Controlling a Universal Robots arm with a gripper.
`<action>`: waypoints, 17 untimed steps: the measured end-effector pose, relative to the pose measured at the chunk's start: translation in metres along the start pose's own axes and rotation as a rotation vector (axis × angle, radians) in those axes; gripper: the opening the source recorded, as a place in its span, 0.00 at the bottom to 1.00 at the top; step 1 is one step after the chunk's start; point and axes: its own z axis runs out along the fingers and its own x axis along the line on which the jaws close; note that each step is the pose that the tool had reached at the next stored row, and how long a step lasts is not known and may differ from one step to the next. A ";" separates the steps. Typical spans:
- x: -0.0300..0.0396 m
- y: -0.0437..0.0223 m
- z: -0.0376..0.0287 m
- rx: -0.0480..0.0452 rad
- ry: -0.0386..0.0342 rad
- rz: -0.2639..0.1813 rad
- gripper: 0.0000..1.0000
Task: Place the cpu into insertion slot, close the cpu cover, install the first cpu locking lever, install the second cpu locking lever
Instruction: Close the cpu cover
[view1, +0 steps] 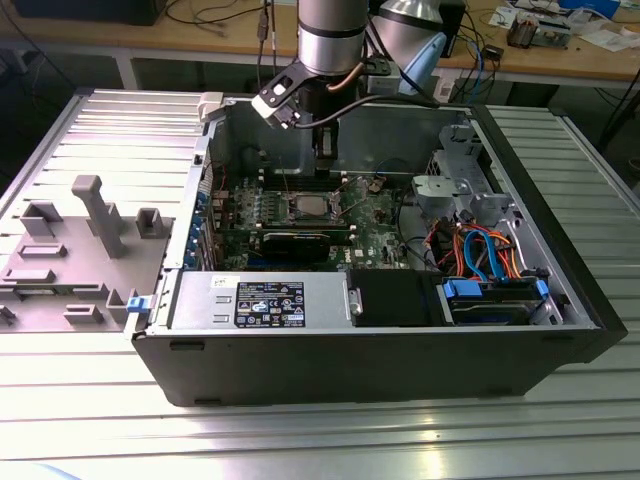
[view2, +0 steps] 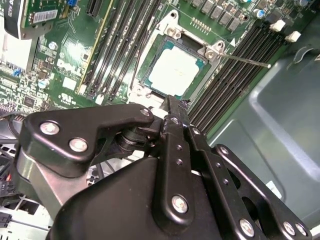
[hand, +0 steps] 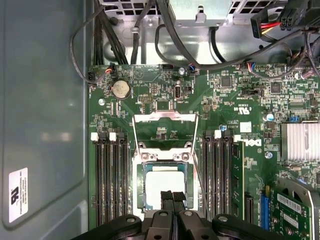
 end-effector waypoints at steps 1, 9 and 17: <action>0.0003 0.0014 0.0001 0.0001 0.0000 0.000 0.11; 0.0029 0.0141 0.0010 0.0026 -0.0008 0.000 0.11; 0.0042 0.0237 0.0012 0.0026 -0.0008 0.000 0.11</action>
